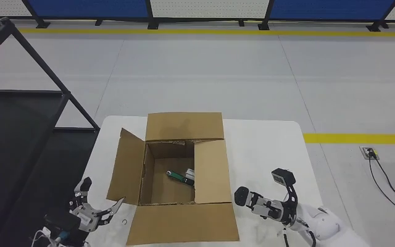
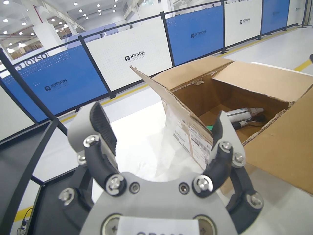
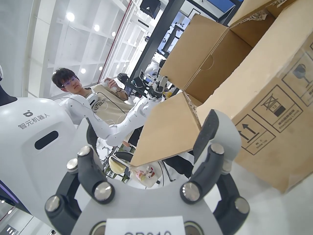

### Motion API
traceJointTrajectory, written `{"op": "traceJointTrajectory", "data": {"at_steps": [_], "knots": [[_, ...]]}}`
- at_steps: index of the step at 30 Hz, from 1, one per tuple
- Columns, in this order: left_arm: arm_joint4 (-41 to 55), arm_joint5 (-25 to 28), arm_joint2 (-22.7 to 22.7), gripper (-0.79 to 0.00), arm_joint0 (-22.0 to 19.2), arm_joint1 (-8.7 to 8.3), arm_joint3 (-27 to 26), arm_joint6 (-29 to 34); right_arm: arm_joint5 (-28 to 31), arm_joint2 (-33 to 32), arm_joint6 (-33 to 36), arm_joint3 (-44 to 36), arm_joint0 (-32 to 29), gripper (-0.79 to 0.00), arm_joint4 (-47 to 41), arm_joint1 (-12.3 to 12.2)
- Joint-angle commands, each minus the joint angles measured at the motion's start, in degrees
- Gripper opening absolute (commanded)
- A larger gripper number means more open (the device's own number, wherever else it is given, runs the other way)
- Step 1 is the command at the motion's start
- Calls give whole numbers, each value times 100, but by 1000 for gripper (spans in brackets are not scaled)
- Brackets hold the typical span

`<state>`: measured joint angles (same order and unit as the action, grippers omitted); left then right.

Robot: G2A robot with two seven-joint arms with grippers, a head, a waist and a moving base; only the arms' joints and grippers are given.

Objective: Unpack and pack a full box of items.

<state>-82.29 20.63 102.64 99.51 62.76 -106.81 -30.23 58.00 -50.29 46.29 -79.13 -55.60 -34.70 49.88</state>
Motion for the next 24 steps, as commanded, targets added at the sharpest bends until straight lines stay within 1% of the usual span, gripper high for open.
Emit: {"op": "traceJointTrajectory", "data": {"at_steps": [1,9,11,14,18,24], "knots": [[7,14,14,0,12,2,19,-14,0,37,0,20,43,0,-10,11],[133,-42,93,0,15,16,173,34,0,173,0,88,260,0,-13,23],[156,-31,115,0,18,17,238,134,0,200,0,89,314,0,-17,21],[162,-55,101,0,-48,20,359,286,0,239,0,99,400,0,-20,18],[228,-101,118,0,-104,28,498,328,0,310,0,115,497,0,-26,11],[326,-167,199,0,-67,40,619,373,0,390,0,178,575,0,-78,4]]}}
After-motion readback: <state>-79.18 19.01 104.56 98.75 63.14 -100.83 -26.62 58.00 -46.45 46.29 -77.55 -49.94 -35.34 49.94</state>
